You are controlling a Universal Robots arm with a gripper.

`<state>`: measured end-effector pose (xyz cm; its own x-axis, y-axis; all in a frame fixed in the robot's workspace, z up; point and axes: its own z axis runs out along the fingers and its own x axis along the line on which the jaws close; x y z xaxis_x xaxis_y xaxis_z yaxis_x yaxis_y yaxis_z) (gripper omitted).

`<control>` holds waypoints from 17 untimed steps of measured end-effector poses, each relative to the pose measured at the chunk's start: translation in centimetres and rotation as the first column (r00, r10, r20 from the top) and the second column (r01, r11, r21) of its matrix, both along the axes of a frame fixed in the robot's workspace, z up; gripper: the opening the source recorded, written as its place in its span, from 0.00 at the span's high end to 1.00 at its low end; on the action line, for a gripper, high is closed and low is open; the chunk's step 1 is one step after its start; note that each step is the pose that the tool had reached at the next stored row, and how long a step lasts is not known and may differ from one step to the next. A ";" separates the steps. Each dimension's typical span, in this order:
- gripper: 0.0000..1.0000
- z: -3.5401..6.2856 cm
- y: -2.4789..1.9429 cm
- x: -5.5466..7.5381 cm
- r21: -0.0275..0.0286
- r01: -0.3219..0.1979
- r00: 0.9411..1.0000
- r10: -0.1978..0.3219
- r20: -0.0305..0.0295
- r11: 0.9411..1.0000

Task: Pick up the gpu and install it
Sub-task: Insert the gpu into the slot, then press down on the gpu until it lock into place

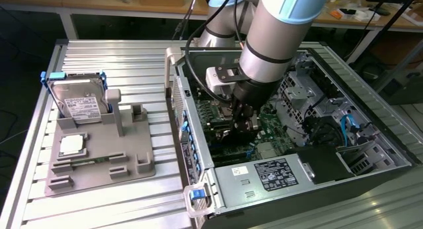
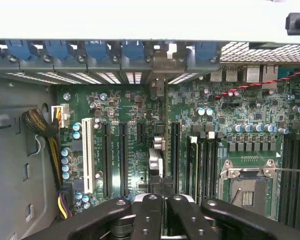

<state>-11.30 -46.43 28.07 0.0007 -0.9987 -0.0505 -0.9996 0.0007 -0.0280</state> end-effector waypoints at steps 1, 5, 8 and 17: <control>0.89 0.00 0.00 0.0 0.000 0.000 1.000 0.000 0.000 1.000; 0.89 0.00 0.00 0.0 0.000 0.000 1.000 0.000 0.000 1.000; 0.89 0.00 0.00 0.0 0.000 0.000 1.000 0.000 0.000 1.000; 0.89 0.00 0.00 -1.3 0.000 0.000 1.000 0.000 0.012 1.000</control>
<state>-12.59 -46.43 28.07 0.0013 -0.9987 -0.0504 -0.9992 0.0007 -0.0396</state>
